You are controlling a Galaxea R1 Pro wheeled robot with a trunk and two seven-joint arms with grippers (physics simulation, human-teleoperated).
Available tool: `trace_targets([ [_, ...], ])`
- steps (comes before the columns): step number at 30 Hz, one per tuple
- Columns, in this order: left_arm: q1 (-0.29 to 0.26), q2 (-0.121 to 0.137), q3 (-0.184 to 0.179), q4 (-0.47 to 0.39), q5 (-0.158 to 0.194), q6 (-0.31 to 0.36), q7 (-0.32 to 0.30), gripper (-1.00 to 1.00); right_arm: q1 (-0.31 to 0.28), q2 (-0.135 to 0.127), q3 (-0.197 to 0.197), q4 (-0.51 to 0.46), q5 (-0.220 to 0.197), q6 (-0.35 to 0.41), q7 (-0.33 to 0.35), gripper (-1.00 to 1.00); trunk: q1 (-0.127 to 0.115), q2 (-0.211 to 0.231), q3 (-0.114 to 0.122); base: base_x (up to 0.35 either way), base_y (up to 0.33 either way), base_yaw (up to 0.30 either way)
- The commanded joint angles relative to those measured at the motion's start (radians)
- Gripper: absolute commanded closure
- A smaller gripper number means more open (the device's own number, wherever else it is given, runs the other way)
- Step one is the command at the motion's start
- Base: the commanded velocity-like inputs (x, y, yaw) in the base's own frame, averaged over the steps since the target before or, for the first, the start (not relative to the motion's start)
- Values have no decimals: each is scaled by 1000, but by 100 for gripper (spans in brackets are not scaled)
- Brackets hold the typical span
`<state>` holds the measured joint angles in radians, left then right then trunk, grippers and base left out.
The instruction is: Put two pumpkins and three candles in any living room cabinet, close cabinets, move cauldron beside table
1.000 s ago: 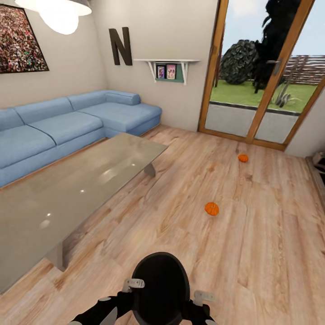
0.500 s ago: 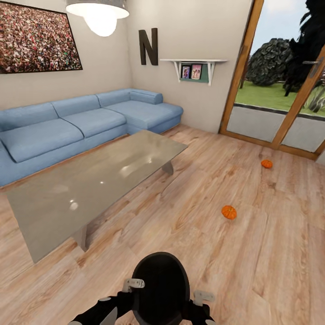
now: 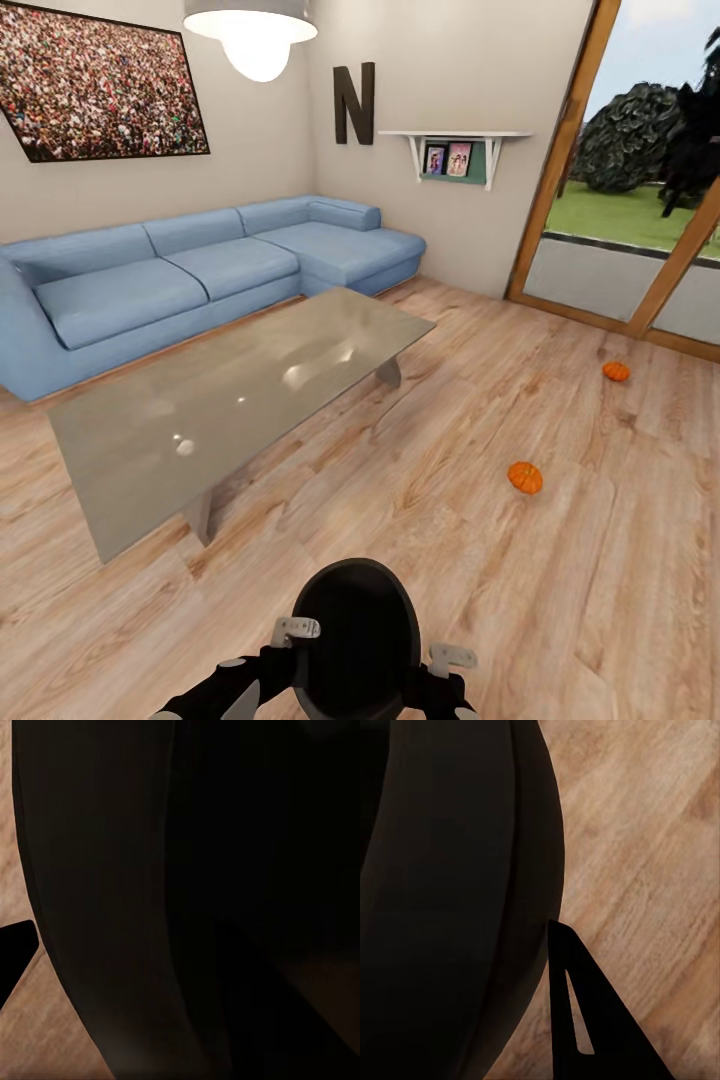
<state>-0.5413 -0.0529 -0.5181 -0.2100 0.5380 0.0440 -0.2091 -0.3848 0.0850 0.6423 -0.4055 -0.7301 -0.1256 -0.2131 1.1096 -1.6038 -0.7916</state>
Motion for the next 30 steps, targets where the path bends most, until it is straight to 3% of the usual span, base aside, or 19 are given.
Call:
trace_targets([
  [1,0,4,1,0,0,4,0,100,-2,-1,2,-9,1,-4,2,100,0,0,-1,-33,0,1],
  [10,0,2,1,0,-3,4,0,100,-2,-1,2,-9,1,-6,3,100,0,0,-1,-131,-63,40],
  [30,0,5,1,0,6,4,0,100,-2,-1,2,-9,2,-5,1,100,0,0,-1,-6,-5,283],
])
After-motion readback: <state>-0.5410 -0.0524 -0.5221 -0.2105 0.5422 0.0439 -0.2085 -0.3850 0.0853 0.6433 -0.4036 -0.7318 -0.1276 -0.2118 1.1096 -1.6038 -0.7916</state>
